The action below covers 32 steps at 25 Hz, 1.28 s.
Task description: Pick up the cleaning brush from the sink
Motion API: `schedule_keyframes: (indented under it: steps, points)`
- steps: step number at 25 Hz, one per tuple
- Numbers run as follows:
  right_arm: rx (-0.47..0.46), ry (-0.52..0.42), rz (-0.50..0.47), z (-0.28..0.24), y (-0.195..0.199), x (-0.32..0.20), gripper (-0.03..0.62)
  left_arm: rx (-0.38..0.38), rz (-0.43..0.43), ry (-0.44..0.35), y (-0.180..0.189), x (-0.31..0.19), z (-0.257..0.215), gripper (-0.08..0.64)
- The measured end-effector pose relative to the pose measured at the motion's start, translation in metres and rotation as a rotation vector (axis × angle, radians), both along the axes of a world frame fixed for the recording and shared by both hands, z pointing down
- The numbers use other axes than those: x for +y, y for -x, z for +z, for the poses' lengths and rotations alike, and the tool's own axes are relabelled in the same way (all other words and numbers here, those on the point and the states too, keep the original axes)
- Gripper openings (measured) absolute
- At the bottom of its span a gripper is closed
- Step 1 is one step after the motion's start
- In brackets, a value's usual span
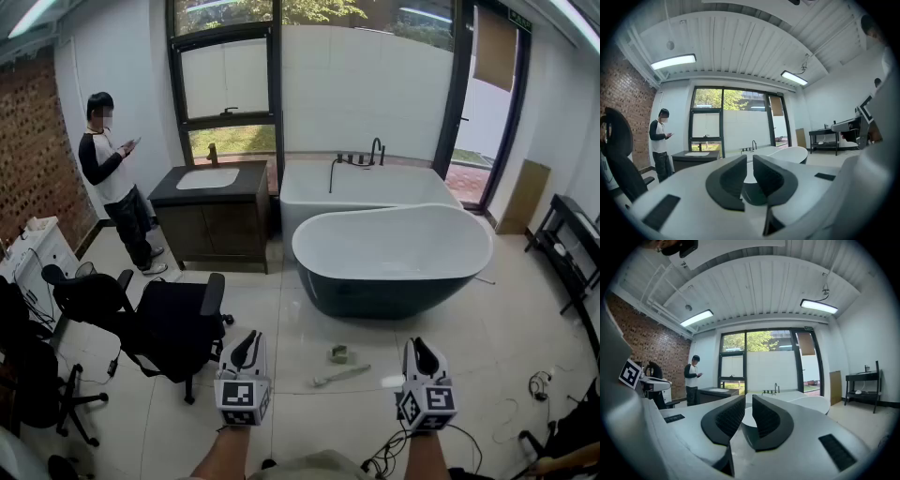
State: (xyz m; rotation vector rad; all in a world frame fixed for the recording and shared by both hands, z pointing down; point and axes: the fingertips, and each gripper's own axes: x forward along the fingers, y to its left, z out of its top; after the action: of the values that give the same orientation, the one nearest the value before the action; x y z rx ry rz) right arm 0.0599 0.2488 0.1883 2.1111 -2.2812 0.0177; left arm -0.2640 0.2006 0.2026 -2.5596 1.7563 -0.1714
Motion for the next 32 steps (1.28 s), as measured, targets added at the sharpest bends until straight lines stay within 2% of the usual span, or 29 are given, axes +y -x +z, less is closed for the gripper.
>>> schedule_keyframes:
  steps: [5,11,15,18,21,24,28,32]
  points:
    - [0.065,-0.018,-0.099,0.004,-0.001,-0.011,0.043,-0.009,0.030,-0.025,-0.051,0.003,-0.005,0.044]
    - [0.162,0.008,-0.217,0.013,-0.018,-0.020,0.058,-0.001,0.009,-0.012,-0.104,0.012,-0.012,0.043]
    - [0.165,0.039,-0.255,0.052,-0.021,-0.045,0.058,-0.022,0.005,0.003,-0.120,-0.003,0.018,0.048]
    - [0.163,0.061,-0.271,0.081,-0.028,-0.090,0.059,-0.023,0.010,0.014,-0.136,-0.045,0.045,0.051]
    - [0.182,0.104,-0.272,0.105,-0.016,-0.138,0.059,-0.025,0.037,0.022,-0.134,-0.093,0.068,0.051]
    - [0.214,0.156,-0.269,0.128,0.010,-0.186,0.060,-0.015,0.062,0.057,-0.113,-0.143,0.091,0.051]
    - [0.282,0.215,-0.282,0.151,0.033,-0.251,0.058,-0.031,0.052,0.099,-0.094,-0.208,0.124,0.069]
    - [0.364,0.272,-0.360,0.199,0.062,-0.306,0.060,-0.016,0.026,0.140,-0.075,-0.256,0.172,0.080]
